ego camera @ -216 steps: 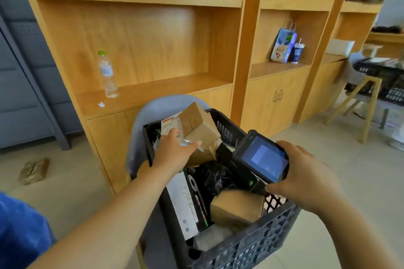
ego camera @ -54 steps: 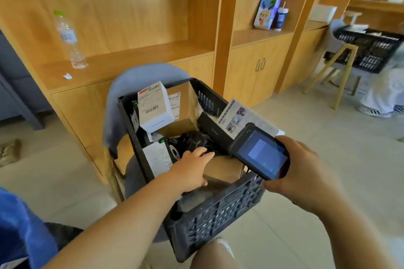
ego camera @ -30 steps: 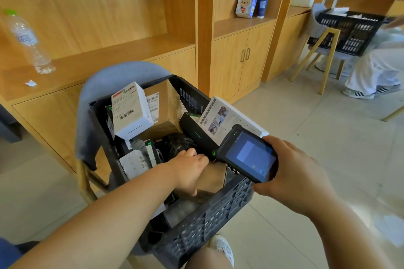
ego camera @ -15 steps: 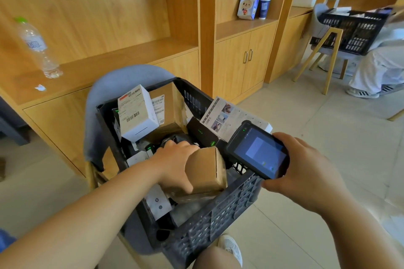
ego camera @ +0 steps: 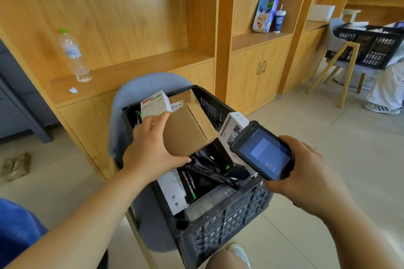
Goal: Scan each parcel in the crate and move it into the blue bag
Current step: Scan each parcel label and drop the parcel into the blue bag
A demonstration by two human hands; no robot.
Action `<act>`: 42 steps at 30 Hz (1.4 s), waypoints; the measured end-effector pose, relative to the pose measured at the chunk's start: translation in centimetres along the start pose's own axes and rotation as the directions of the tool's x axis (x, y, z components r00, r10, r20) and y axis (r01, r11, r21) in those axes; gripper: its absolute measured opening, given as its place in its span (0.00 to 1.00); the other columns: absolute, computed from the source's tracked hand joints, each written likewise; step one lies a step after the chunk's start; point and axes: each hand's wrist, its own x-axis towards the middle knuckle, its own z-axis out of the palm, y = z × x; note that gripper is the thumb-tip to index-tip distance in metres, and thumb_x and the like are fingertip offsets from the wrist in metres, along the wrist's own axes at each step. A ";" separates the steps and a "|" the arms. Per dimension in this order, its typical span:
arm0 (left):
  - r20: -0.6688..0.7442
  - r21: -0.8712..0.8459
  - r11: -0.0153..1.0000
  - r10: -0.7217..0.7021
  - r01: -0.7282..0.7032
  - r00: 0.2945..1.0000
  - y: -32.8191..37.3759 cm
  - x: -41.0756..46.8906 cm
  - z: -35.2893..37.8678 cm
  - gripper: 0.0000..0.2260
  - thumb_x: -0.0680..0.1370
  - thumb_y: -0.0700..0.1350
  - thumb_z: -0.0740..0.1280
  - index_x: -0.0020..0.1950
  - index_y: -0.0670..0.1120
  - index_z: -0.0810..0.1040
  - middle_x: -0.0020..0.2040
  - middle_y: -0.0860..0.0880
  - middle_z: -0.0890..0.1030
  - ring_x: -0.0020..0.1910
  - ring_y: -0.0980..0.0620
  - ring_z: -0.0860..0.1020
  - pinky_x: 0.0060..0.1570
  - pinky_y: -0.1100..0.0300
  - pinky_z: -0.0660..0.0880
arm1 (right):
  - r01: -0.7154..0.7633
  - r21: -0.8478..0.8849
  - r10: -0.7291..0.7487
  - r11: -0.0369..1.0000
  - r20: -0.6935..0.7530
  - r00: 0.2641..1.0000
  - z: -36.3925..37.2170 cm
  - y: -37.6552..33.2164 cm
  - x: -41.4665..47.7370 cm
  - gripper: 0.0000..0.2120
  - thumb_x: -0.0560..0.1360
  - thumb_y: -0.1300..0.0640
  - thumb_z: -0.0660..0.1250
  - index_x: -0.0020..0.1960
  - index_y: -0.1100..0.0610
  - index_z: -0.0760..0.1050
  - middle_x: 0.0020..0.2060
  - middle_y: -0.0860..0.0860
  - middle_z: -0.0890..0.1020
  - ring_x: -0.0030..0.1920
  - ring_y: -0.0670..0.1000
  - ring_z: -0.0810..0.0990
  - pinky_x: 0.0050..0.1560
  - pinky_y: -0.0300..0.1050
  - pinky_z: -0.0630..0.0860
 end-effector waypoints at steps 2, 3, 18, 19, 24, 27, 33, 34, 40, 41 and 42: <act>-0.040 0.279 0.955 0.116 -0.101 0.992 -0.6 -0.8 0.0 0.48 0.54 0.64 0.78 0.69 0.57 0.61 0.63 0.49 0.67 0.61 0.42 0.66 0.52 0.45 0.72 | 0.007 -0.008 -0.006 1.000 0.015 1.000 0.3 -0.3 -0.1 0.42 0.54 0.43 0.74 0.64 0.41 0.60 0.45 0.40 0.70 0.38 0.47 0.74 0.32 0.50 0.78; 0.001 0.376 0.919 0.129 -0.120 0.992 -0.8 -1.1 0.2 0.48 0.55 0.65 0.77 0.71 0.57 0.61 0.64 0.49 0.67 0.60 0.41 0.66 0.53 0.46 0.71 | 0.012 -0.012 -0.011 1.000 0.020 1.000 0.4 -0.5 -0.1 0.42 0.54 0.43 0.74 0.65 0.41 0.60 0.46 0.41 0.70 0.38 0.47 0.74 0.33 0.50 0.78; 0.304 0.139 0.957 0.205 -0.256 0.930 1.3 0.5 6.5 0.26 0.75 0.54 0.68 0.73 0.57 0.67 0.73 0.53 0.62 0.67 0.47 0.57 0.66 0.52 0.59 | -0.039 0.014 0.039 0.999 0.026 0.999 0.7 0.9 -0.6 0.40 0.53 0.42 0.73 0.63 0.41 0.63 0.44 0.42 0.72 0.33 0.50 0.76 0.32 0.50 0.78; 0.315 0.072 0.974 0.183 -0.216 0.931 1.0 0.2 6.5 0.26 0.76 0.52 0.68 0.73 0.55 0.67 0.73 0.52 0.60 0.68 0.48 0.56 0.68 0.53 0.58 | -0.045 0.011 0.045 0.999 0.027 0.999 0.6 0.9 -0.5 0.40 0.53 0.43 0.73 0.63 0.41 0.64 0.44 0.42 0.72 0.33 0.50 0.76 0.32 0.50 0.78; 0.399 -0.107 0.991 -0.031 0.080 0.916 -0.6 -0.3 6.0 0.31 0.71 0.46 0.71 0.73 0.55 0.64 0.76 0.51 0.51 0.73 0.47 0.49 0.69 0.49 0.60 | -0.058 0.014 0.058 0.998 0.031 0.998 0.6 1.1 -0.2 0.41 0.54 0.44 0.74 0.64 0.42 0.62 0.44 0.41 0.72 0.34 0.50 0.76 0.33 0.51 0.78; 0.471 -0.141 0.961 -0.147 0.239 0.870 -1.9 -0.1 5.8 0.32 0.68 0.44 0.72 0.70 0.59 0.66 0.72 0.48 0.59 0.72 0.42 0.56 0.66 0.48 0.64 | -0.060 -0.002 0.060 0.998 0.028 0.998 0.8 1.1 -0.3 0.42 0.54 0.43 0.74 0.65 0.42 0.61 0.45 0.41 0.72 0.34 0.49 0.76 0.33 0.50 0.78; 0.512 -0.325 0.901 -0.088 0.288 0.855 -2.5 -0.3 5.7 0.30 0.65 0.44 0.77 0.63 0.61 0.72 0.61 0.55 0.72 0.58 0.55 0.71 0.46 0.65 0.70 | -0.049 -0.016 0.050 0.999 0.035 0.998 1.1 0.7 -0.7 0.44 0.54 0.43 0.76 0.66 0.43 0.60 0.47 0.43 0.71 0.38 0.49 0.75 0.33 0.51 0.79; 0.482 -0.323 0.912 -0.071 0.253 0.873 -2.3 -0.6 5.7 0.30 0.65 0.45 0.78 0.63 0.61 0.72 0.62 0.56 0.71 0.59 0.54 0.70 0.48 0.64 0.69 | -0.047 -0.013 0.048 0.999 0.036 0.998 1.0 0.6 -0.8 0.44 0.54 0.43 0.76 0.66 0.43 0.60 0.47 0.43 0.71 0.39 0.49 0.75 0.33 0.51 0.79; 0.243 -0.291 0.950 -0.039 0.111 0.969 -0.5 -1.9 4.5 0.47 0.65 0.51 0.78 0.76 0.53 0.55 0.69 0.56 0.62 0.66 0.57 0.64 0.64 0.57 0.67 | -0.045 0.004 0.045 0.999 0.024 0.999 0.5 0.2 -0.9 0.41 0.54 0.45 0.74 0.64 0.43 0.62 0.44 0.41 0.71 0.34 0.50 0.76 0.32 0.51 0.78; 0.192 -0.284 0.954 -0.043 0.098 0.980 -0.3 -2.0 4.1 0.48 0.65 0.52 0.78 0.77 0.51 0.53 0.70 0.55 0.61 0.68 0.55 0.63 0.66 0.56 0.67 | -0.041 0.001 0.041 0.999 0.021 0.999 0.5 0.1 -0.9 0.40 0.54 0.45 0.74 0.64 0.43 0.63 0.44 0.41 0.71 0.33 0.49 0.76 0.32 0.50 0.78; 0.134 -0.278 0.957 -0.045 0.081 0.990 -0.2 -2.1 3.5 0.48 0.64 0.51 0.78 0.77 0.51 0.53 0.70 0.54 0.60 0.68 0.55 0.63 0.66 0.55 0.66 | -0.037 -0.001 0.037 0.999 0.017 0.999 0.4 -0.1 -0.9 0.40 0.54 0.45 0.74 0.63 0.42 0.63 0.43 0.41 0.71 0.33 0.49 0.76 0.31 0.50 0.78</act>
